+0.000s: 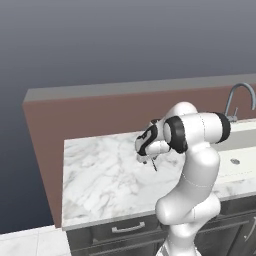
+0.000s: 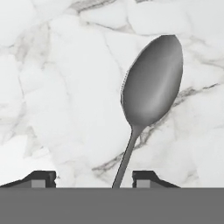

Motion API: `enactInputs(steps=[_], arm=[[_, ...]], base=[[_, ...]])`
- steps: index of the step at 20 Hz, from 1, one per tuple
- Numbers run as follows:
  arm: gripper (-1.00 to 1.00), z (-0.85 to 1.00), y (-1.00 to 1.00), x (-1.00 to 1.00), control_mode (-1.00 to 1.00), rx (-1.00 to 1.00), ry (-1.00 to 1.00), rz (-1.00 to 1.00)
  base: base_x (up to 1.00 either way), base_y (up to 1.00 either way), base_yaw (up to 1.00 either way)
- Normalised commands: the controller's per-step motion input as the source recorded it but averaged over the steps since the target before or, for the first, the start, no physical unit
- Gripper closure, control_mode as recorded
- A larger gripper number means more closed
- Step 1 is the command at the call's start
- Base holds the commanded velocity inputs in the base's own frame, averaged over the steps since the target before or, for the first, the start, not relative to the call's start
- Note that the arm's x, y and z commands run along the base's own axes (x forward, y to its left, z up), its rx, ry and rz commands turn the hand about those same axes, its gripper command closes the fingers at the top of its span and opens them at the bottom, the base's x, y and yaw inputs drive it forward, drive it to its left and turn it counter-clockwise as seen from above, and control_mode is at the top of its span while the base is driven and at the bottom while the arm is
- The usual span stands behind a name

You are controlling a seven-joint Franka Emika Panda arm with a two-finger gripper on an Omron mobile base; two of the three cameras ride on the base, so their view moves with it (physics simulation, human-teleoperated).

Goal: Organize the utensils by type. Pick up the wooden spoons from the counter and place them in the open cabinet. Then pick up the metallic utensils from the counter and place them in the open drawer.

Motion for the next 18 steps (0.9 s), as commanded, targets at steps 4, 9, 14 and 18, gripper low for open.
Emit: enactInputs(steps=[4,9,14,18], arm=[[1.00,-0.83,-0.01,-0.03,-1.00,-0.01,0.03,0.00],[1.00,-0.80,-0.05,-0.02,-1.00,0.00,0.13,0.00],[1.00,-0.59,0.00,-0.13,-1.00,0.00,0.10,0.00],[1.00,-0.50,0.01,-0.24,-1.00,0.00,0.01,0.00]], base=[[0.00,0.00,0.00],[0.00,0.00,0.00],[0.00,0.00,0.00],[0.00,0.00,0.00]])
